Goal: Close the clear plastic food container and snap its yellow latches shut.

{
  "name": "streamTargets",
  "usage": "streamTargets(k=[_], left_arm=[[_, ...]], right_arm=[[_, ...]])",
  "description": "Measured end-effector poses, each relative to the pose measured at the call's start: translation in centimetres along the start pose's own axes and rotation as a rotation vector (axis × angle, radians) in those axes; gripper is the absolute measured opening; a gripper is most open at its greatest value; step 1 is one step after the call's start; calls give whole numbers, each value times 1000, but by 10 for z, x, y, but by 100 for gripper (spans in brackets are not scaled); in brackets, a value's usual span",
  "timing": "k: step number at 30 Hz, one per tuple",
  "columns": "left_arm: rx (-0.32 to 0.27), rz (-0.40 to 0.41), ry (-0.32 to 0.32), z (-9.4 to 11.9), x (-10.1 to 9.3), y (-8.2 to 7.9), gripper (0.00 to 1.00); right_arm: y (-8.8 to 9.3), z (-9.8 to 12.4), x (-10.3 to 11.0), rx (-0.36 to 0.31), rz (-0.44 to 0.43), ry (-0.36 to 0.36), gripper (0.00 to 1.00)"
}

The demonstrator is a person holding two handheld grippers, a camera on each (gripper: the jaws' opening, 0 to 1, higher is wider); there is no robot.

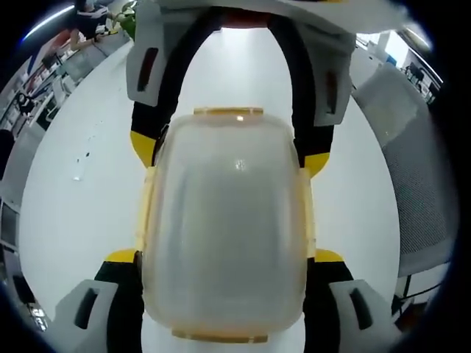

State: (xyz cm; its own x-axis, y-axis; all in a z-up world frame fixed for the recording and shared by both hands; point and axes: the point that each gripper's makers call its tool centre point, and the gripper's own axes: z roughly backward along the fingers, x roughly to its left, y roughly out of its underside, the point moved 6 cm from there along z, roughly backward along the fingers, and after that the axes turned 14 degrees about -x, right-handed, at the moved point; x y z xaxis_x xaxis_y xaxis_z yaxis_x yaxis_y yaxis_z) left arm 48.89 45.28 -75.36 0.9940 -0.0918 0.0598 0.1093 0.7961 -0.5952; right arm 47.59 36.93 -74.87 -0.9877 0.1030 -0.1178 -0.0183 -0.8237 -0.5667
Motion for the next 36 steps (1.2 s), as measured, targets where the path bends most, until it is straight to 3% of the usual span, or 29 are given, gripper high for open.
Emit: streamTargets(k=[3, 5, 8, 14, 17, 20, 23, 26, 29, 32, 36], left_arm=[[-10, -19, -5, -1, 0, -3, 99], [-3, -26, -1, 2, -1, -3, 99], [-11, -16, 0, 4, -3, -4, 99], [-20, -29, -40, 11, 1, -3, 97], [-86, 33, -67, 16, 3, -6, 97], [-179, 101, -96, 22, 0, -10, 97], [-211, 101, -113, 26, -3, -4, 97], [-310, 154, -150, 30, -7, -4, 96], [-474, 248, -206, 39, -11, -9, 96], [-519, 268, -249, 41, -15, 0, 97], [-614, 382, -327, 44, -19, 5, 99]], right_arm=[[-5, -1, 1, -42, 75, -16, 87], [-3, -3, 4, -49, 44, -19, 95], [-2, -3, 3, -34, 58, -7, 94], [-4, 7, -1, -102, 3, 22, 92], [-3, 11, 0, -144, -66, 40, 88], [-9, 15, 3, -251, -128, 68, 89], [-14, 20, 2, -333, -169, 118, 90], [-16, 25, 4, -419, -254, 148, 90], [-16, 30, 8, -487, -312, 179, 90], [-12, 34, 9, -516, -329, 233, 90], [-11, 37, 13, -594, -399, 290, 90]])
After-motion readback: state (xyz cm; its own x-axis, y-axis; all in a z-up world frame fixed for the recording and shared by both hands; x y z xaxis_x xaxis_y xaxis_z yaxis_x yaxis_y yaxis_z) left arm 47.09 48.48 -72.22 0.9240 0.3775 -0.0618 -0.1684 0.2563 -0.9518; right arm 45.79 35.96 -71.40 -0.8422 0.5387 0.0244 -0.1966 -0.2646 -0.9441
